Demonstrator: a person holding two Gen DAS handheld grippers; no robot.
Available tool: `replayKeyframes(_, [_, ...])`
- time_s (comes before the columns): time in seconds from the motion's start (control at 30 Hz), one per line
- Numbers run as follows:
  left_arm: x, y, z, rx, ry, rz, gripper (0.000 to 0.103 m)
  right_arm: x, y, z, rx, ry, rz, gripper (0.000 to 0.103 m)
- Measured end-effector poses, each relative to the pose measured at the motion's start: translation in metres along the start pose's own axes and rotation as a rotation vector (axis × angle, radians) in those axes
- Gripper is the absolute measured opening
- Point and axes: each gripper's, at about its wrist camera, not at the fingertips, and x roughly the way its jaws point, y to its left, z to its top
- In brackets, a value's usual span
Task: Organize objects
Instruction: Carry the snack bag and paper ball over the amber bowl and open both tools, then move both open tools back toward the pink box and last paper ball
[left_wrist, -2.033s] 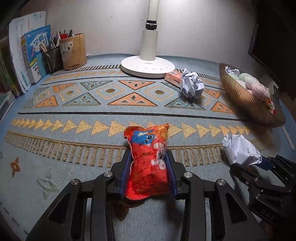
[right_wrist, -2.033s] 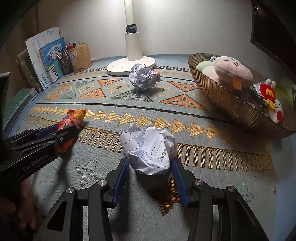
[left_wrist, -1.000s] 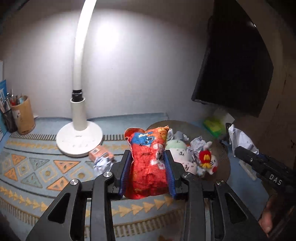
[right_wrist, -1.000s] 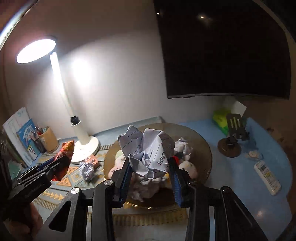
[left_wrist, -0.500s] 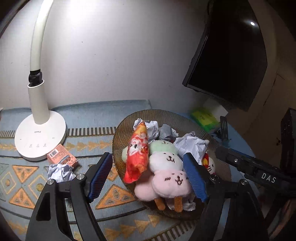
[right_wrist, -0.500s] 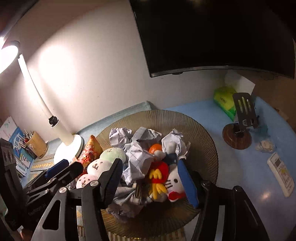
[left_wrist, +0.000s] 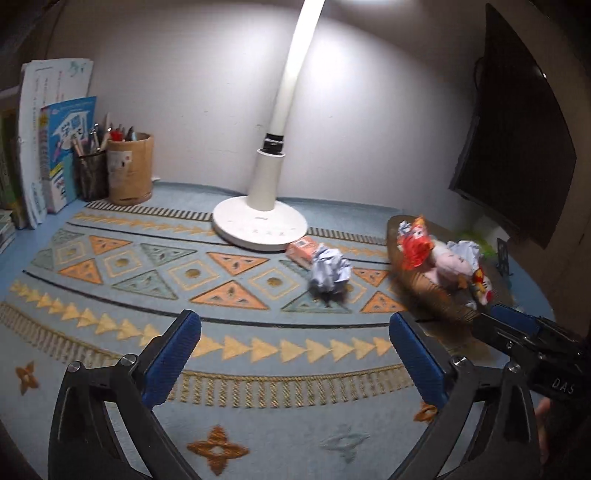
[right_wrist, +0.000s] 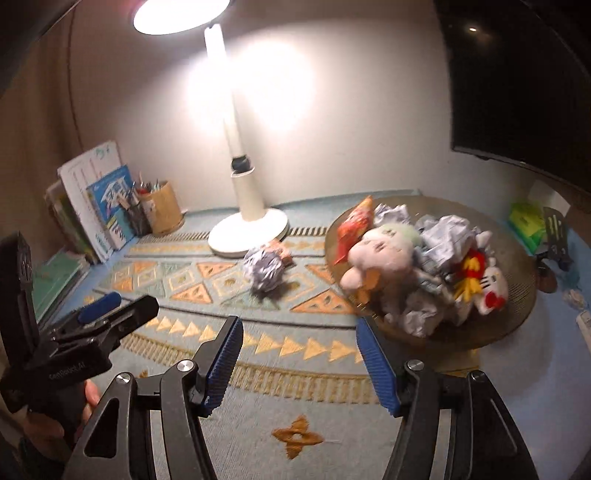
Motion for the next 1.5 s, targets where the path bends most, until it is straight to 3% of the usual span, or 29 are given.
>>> replayKeyframes(0.2, [0.020,0.021,-0.016,-0.008,0.037,0.104,0.102,0.047,0.029,-0.037,-0.108,0.051,-0.042,0.062])
replayKeyframes(0.33, [0.027,0.020,-0.017,-0.004,0.073,0.159,0.102,0.048,0.026,-0.039,-0.106,0.042,-0.055,0.066])
replayKeyframes(0.77, [0.026,0.025,-0.018,-0.026,0.080,0.157,0.102,0.053,0.030,-0.039,-0.119,0.067,-0.082,0.071])
replayKeyframes(0.9, [0.029,0.030,-0.011,-0.041,0.102,0.083,0.102,0.058,0.029,-0.031,-0.107,0.092,-0.048,0.071])
replayKeyframes(1.03, [0.049,0.059,0.024,-0.232,0.176,-0.114,0.101,0.081,0.029,-0.001,-0.030,0.154,0.019,0.071])
replayKeyframes(1.1, [0.063,0.068,0.045,-0.289,0.178,-0.162,0.101,0.098,0.031,0.015,0.017,0.160,0.065,0.071])
replayKeyframes(1.2, [0.078,0.073,0.065,-0.294,0.139,-0.128,0.101,0.126,0.036,0.034,0.061,0.145,0.037,0.071])
replayKeyframes(1.37, [0.104,0.075,0.074,-0.329,0.153,-0.161,0.101,0.160,0.032,0.053,0.157,0.117,-0.047,0.071])
replayKeyframes(1.5, [0.123,0.062,0.076,-0.302,0.178,-0.157,0.101,0.173,0.022,0.060,0.198,0.120,-0.026,0.052])
